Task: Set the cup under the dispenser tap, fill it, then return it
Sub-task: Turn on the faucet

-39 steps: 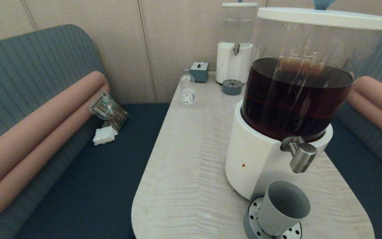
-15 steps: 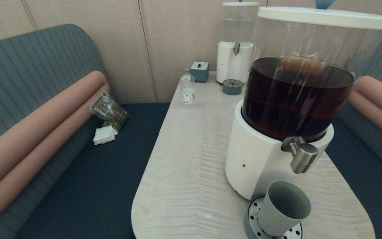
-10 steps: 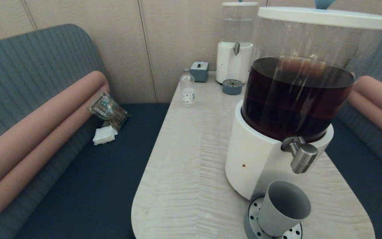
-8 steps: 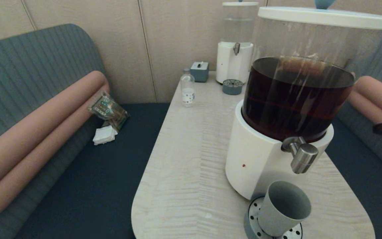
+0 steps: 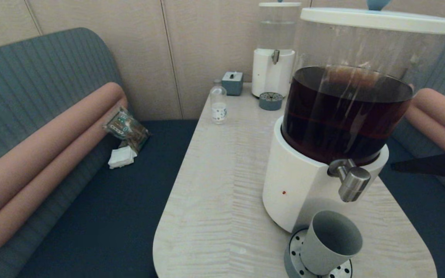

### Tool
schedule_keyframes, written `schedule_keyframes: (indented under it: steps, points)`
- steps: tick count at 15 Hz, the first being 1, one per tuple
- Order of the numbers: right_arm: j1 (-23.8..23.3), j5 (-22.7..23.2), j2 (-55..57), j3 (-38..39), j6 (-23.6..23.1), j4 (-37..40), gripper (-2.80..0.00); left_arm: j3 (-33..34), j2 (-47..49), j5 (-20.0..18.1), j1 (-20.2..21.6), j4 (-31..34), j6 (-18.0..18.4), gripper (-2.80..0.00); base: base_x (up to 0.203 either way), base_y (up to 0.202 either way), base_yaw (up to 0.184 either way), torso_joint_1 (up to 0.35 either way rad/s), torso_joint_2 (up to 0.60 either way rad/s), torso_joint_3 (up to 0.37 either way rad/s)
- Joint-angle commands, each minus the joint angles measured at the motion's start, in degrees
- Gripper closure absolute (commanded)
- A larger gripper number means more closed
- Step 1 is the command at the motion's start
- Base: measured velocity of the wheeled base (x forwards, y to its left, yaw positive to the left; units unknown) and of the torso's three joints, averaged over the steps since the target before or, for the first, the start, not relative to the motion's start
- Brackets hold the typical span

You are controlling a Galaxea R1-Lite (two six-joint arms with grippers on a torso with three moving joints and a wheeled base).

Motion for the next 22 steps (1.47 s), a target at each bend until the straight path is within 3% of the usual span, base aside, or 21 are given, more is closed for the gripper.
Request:
schedule_keyframes:
  steps: [1, 6, 17, 22]
  points:
    - [0.2, 0.2, 0.0, 1.7, -0.4, -2.0, 0.00, 0.0, 0.0, 0.0, 0.0, 0.0, 0.0, 0.00, 0.000, 0.000, 0.000, 0.000, 0.00, 0.000]
    - [2.5, 0.3, 0.3, 3.1, -1.2, -5.5, 0.00, 0.0, 0.1, 0.0, 0.0, 0.0, 0.0, 0.00, 0.000, 0.000, 0.000, 0.000, 0.00, 0.000]
    - [2.8, 0.3, 1.1, 6.2, -4.1, -8.8, 0.00, 0.0, 0.1, 0.0, 0.0, 0.0, 0.0, 0.00, 0.000, 0.000, 0.000, 0.000, 0.00, 0.000]
    - [5.6, 0.3, 2.0, 6.4, -4.1, -10.0, 0.00, 0.0, 0.0, 0.0, 0.0, 0.0, 0.0, 0.00, 0.000, 0.000, 0.000, 0.000, 0.00, 0.000]
